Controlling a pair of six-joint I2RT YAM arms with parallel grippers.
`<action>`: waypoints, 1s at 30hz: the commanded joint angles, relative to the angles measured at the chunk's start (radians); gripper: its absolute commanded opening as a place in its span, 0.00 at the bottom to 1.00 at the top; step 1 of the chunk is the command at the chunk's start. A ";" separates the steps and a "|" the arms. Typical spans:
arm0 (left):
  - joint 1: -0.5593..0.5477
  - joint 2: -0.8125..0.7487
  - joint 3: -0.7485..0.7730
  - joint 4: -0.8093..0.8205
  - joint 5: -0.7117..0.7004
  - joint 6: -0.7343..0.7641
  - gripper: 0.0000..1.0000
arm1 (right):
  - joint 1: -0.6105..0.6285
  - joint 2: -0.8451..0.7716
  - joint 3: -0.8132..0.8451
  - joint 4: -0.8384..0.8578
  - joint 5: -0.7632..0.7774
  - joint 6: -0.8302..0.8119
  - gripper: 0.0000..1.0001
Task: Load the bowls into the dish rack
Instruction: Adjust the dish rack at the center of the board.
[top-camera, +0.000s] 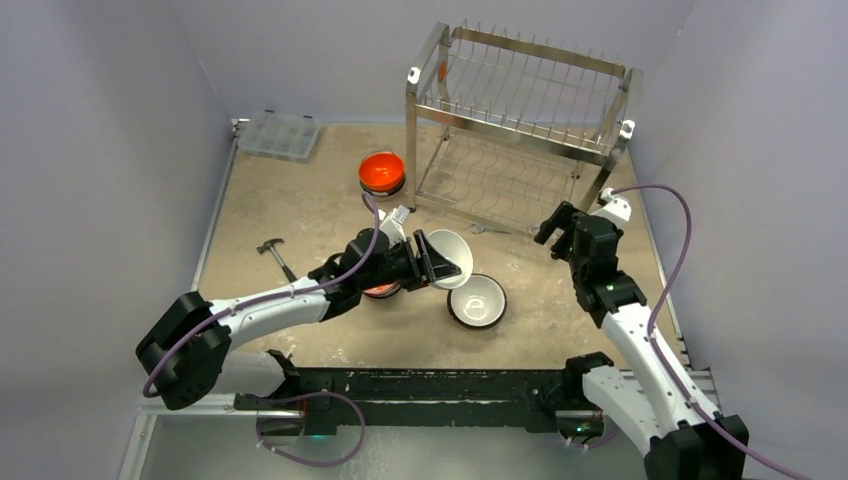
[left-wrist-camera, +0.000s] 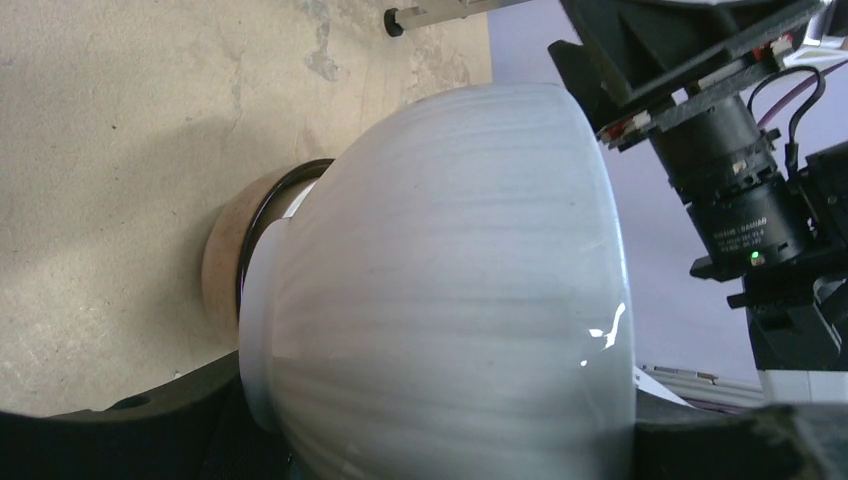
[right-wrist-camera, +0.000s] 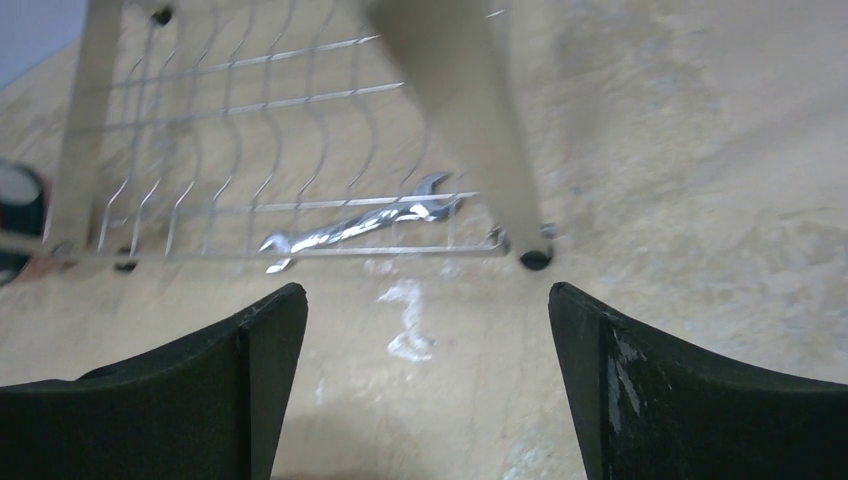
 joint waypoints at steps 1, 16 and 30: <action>0.005 -0.037 -0.007 0.096 0.027 0.008 0.43 | -0.091 0.032 0.001 0.143 0.136 -0.017 0.91; 0.004 0.013 -0.038 0.191 0.058 -0.024 0.42 | -0.178 0.044 -0.021 0.609 -0.183 -0.216 0.76; 0.005 0.011 -0.030 0.183 0.074 -0.010 0.40 | -0.178 0.034 0.026 0.487 -0.364 -0.247 0.00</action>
